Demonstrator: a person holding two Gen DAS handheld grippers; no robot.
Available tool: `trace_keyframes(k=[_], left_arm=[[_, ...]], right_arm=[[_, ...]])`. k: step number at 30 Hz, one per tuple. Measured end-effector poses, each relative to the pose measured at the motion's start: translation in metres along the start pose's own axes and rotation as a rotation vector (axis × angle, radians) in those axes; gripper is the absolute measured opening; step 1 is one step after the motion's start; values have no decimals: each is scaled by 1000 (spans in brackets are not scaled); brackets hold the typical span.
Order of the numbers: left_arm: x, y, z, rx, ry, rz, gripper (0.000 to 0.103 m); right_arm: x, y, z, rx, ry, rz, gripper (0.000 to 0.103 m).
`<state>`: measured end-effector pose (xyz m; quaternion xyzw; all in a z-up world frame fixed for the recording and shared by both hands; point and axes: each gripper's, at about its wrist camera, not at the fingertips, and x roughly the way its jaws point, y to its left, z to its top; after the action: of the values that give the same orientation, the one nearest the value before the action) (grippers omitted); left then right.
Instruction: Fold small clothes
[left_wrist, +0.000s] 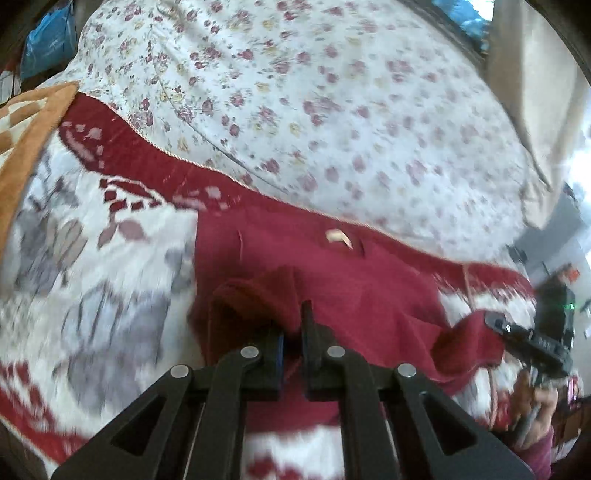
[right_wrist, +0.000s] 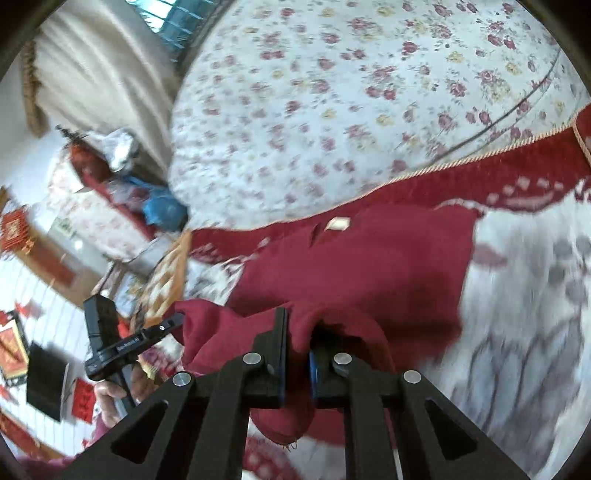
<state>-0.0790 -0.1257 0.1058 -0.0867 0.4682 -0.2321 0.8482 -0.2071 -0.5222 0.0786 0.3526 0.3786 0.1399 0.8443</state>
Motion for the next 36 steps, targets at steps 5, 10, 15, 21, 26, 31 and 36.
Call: trace_keyframes(k=[5, 10, 15, 21, 26, 31, 36], left_arm=[[62, 17, 28, -50, 53, 45, 7], [74, 34, 34, -74, 33, 19, 59], [43, 35, 40, -84, -102, 26, 85], [67, 37, 32, -67, -10, 130, 84], [95, 46, 32, -48, 54, 248, 85], [110, 59, 33, -80, 80, 263, 88], [99, 65, 36, -118, 69, 242, 88]], right_arm=[[48, -53, 39, 118, 20, -63, 13], [58, -70, 51, 142, -8, 18, 54], [28, -48, 37, 21, -66, -64, 59], [56, -22, 23, -105, 36, -123, 50], [113, -25, 59, -132, 49, -277, 51], [163, -58, 81, -98, 108, -455, 51], [128, -50, 80, -86, 50, -403, 61]])
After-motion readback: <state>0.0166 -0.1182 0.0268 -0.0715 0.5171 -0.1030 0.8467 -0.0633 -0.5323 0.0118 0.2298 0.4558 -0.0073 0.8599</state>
